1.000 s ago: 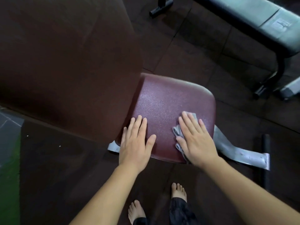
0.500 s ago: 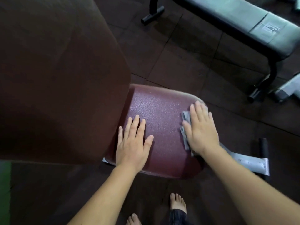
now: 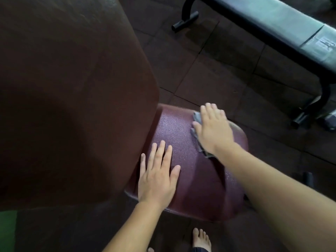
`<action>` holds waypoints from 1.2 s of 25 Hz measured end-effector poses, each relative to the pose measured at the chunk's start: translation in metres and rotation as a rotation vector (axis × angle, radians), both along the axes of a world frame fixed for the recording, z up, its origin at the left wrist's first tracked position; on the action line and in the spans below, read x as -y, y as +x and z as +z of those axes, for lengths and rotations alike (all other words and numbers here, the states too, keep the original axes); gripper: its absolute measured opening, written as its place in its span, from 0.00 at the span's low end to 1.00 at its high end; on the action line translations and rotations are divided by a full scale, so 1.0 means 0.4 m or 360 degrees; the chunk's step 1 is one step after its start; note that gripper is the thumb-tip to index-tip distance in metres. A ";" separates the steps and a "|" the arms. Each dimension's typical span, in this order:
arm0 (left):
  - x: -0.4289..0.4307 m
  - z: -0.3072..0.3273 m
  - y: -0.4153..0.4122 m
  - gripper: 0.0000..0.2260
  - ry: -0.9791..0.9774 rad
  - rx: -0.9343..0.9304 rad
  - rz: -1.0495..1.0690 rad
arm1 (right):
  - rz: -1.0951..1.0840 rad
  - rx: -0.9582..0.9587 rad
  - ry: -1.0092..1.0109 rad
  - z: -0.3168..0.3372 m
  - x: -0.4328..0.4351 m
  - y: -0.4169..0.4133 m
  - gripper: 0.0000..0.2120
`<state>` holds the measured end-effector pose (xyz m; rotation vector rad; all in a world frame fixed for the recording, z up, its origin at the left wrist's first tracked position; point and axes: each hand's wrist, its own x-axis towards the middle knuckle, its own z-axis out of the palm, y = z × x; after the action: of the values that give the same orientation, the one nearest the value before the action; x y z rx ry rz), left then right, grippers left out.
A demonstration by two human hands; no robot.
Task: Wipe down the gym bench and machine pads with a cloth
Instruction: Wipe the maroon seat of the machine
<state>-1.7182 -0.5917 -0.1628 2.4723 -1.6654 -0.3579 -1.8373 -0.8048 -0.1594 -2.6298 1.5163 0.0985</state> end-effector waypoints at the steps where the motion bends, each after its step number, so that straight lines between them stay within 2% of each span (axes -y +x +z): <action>1: 0.000 0.000 -0.001 0.29 -0.0002 0.0000 0.0007 | 0.0049 0.0001 0.0014 -0.002 -0.030 0.074 0.35; 3: -0.005 0.000 0.000 0.29 -0.0007 -0.0014 0.0002 | 0.0361 0.0012 0.0009 -0.002 -0.102 0.125 0.35; 6: -0.014 0.004 0.006 0.30 -0.0019 -0.0054 0.0036 | 0.0744 -0.0013 0.0058 0.018 -0.094 0.028 0.35; 9: -0.031 0.004 0.014 0.31 -0.0008 -0.0060 0.0108 | 0.0483 -0.0034 0.0088 0.013 0.013 0.049 0.35; 12: -0.043 0.003 0.014 0.30 0.0002 -0.0093 0.0128 | 0.0341 0.0070 0.0057 0.004 -0.025 0.219 0.34; 14: -0.059 0.005 0.008 0.30 0.0018 -0.0117 0.0145 | 0.0540 0.0071 0.0041 0.005 -0.110 0.265 0.34; 17: -0.108 0.018 0.005 0.30 0.0053 -0.0158 0.0145 | 0.0989 0.0014 0.0051 0.019 -0.150 0.160 0.34; 18: -0.127 0.021 0.005 0.30 0.0076 -0.0180 0.0158 | 0.1035 -0.0009 0.0047 0.021 -0.126 0.129 0.34; 21: -0.171 0.019 0.012 0.32 0.0089 -0.0223 0.0275 | 0.0730 -0.0037 0.0051 0.022 -0.041 0.131 0.37; 23: -0.186 0.017 0.012 0.32 0.0080 -0.0223 0.0352 | 0.0487 0.0027 0.0030 0.022 -0.080 0.213 0.38; 24: -0.193 0.017 0.010 0.32 0.0074 -0.0221 0.0388 | 0.0490 0.0046 0.0035 0.025 -0.126 0.249 0.38; 27: -0.223 0.021 0.002 0.32 0.0054 -0.0219 0.0446 | 0.0929 0.0046 0.0044 0.024 -0.282 0.215 0.33; 30: -0.257 0.039 0.003 0.36 0.0047 -0.0286 0.0500 | 0.1167 0.0021 0.0113 0.030 -0.296 0.107 0.33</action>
<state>-1.7169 -0.4891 -0.1473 2.5792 -1.1893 -0.5467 -1.7943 -0.6865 -0.1475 -2.9596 0.4626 0.1825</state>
